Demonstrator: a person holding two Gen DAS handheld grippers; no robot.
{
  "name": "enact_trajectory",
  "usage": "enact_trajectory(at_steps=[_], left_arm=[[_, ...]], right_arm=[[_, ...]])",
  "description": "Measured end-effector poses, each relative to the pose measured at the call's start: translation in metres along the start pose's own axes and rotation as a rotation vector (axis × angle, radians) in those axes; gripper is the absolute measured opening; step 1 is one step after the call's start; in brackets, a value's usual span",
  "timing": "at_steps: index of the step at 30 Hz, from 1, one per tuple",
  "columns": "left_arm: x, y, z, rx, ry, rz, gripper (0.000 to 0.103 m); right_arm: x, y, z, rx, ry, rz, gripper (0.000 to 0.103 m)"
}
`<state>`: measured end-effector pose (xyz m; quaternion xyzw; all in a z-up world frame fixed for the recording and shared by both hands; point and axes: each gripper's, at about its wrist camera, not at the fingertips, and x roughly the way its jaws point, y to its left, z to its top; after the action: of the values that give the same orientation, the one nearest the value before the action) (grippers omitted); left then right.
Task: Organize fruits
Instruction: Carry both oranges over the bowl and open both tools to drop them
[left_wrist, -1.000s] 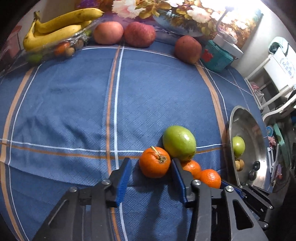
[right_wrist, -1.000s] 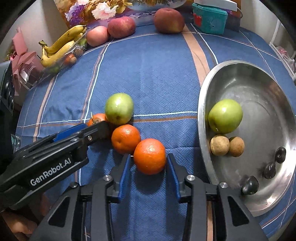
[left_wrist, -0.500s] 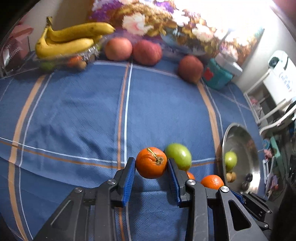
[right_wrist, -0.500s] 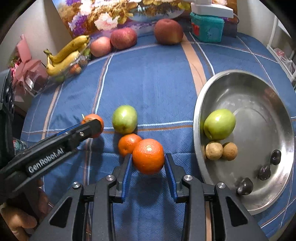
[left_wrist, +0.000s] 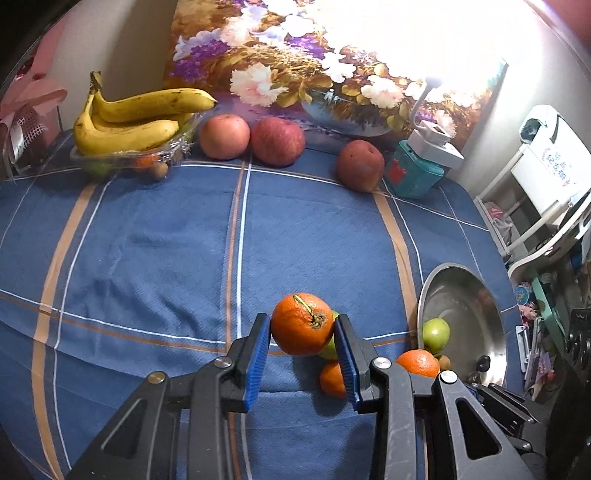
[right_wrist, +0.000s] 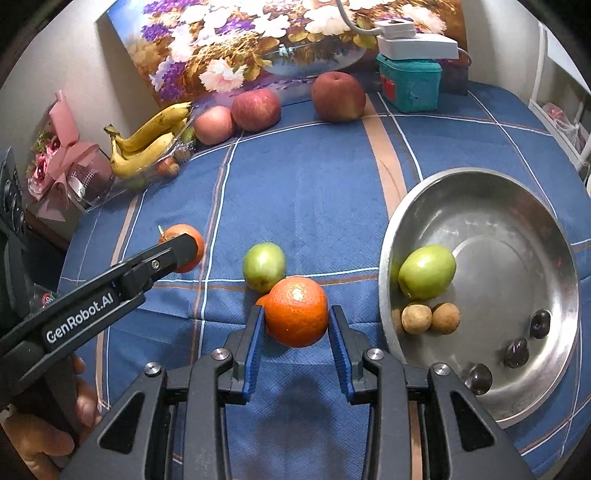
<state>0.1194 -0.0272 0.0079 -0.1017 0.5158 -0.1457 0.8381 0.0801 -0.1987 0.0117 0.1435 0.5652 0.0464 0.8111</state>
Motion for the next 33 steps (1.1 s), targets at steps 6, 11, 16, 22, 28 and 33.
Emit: enact_trajectory(at_steps=[6,11,16,22,28,33], left_arm=[[0.011,-0.026,-0.007,0.045,0.034,-0.047,0.038],[0.02,-0.068,-0.018,0.132,0.057,-0.116,0.038],[0.033,-0.108,-0.031,0.214,0.083,-0.165,0.038],[0.045,-0.136,-0.046,0.293,0.118,-0.179,0.038],[0.044,-0.14,-0.048,0.312,0.129,-0.185,0.041],[0.04,-0.141,-0.047,0.289,0.127,-0.22,0.056]], right_arm=[[-0.014,-0.039,0.002,0.089,-0.048,-0.069,0.036],[-0.027,-0.09,-0.004,0.202,-0.084,-0.217,0.036],[-0.027,-0.132,-0.011,0.317,-0.076,-0.24,0.036],[-0.022,-0.147,-0.012,0.326,-0.095,-0.264,0.037],[-0.018,-0.149,-0.015,0.326,-0.08,-0.255,0.037],[-0.021,-0.149,-0.016,0.331,-0.083,-0.255,0.037]])
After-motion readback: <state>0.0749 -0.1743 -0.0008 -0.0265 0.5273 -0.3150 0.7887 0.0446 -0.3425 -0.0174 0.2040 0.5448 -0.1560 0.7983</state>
